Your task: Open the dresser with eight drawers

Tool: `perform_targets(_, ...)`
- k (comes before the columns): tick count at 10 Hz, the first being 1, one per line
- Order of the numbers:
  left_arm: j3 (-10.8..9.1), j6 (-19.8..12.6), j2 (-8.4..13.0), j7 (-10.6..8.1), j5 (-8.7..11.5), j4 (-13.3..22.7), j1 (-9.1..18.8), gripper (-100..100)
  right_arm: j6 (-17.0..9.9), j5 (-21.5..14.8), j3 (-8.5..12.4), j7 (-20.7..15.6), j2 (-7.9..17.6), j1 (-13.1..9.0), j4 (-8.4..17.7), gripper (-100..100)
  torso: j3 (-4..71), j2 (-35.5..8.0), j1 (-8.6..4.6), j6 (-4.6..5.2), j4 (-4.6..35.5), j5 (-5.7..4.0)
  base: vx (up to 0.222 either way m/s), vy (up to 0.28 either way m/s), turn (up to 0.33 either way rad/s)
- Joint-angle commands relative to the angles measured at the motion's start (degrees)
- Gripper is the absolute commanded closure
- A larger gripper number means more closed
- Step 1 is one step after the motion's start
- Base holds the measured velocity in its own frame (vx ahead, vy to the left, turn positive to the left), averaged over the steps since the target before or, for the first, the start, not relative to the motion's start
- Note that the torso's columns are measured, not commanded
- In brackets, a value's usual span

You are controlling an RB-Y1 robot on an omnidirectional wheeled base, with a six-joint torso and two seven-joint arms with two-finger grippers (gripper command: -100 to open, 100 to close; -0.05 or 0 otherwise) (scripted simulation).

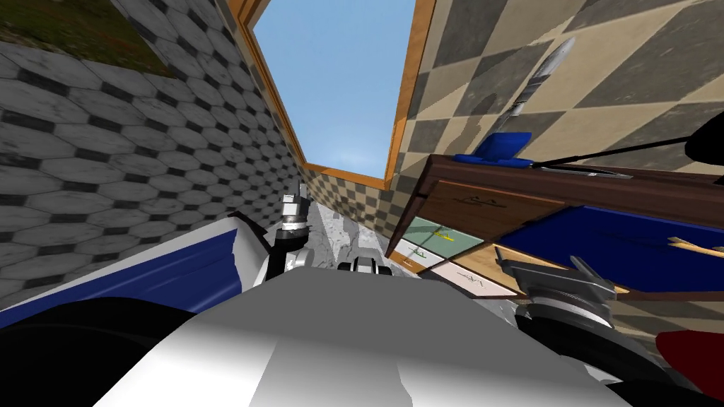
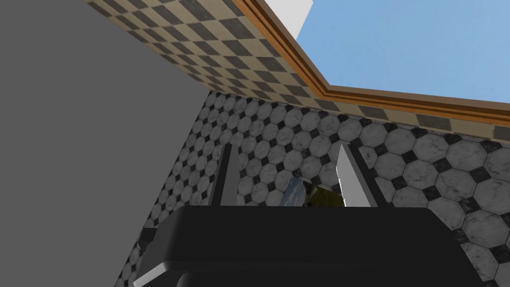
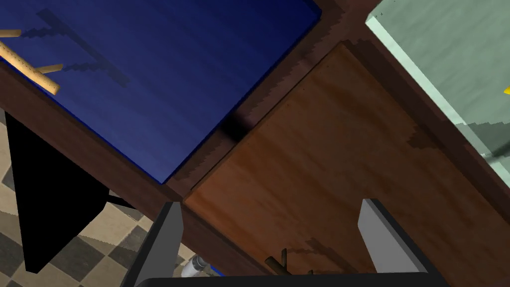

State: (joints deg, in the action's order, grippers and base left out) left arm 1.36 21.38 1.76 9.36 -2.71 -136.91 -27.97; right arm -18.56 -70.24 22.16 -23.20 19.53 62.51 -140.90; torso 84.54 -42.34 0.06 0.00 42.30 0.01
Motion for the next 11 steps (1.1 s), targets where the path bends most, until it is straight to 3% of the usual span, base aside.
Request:
perform_targets(1,0.00,0.0,0.0,0.00,0.0,0.0,0.0,0,-2.6,-3.3,0.9,-1.9,1.4,1.5,-0.4,-100,0.0,0.0,0.00,-0.01,0.0,0.01,0.060,0.040,0.057)
perform_targets(6,0.00,0.0,0.0,0.00,0.0,0.0,0.0,0,-7.9,-12.2,3.9,-5.6,5.0,5.5,-1.2,-100,0.1,0.1,-0.05,0.01,0.0,-0.01,0.075,0.051,0.123)
perform_targets(10,-0.01,0.0,0.0,0.00,0.0,0.0,0.0,0,-10.0,-15.6,5.0,-7.1,6.8,7.1,-1.8,-100,0.0,0.0,-0.07,0.00,0.0,-0.02,0.048,0.027,0.065)
perform_targets(11,0.00,0.0,0.0,0.00,0.0,0.0,0.0,0,-9.4,-15.1,4.8,-6.4,6.3,6.8,-1.7,-100,0.0,0.1,-0.04,0.00,0.0,-0.01,0.026,0.013,0.018)
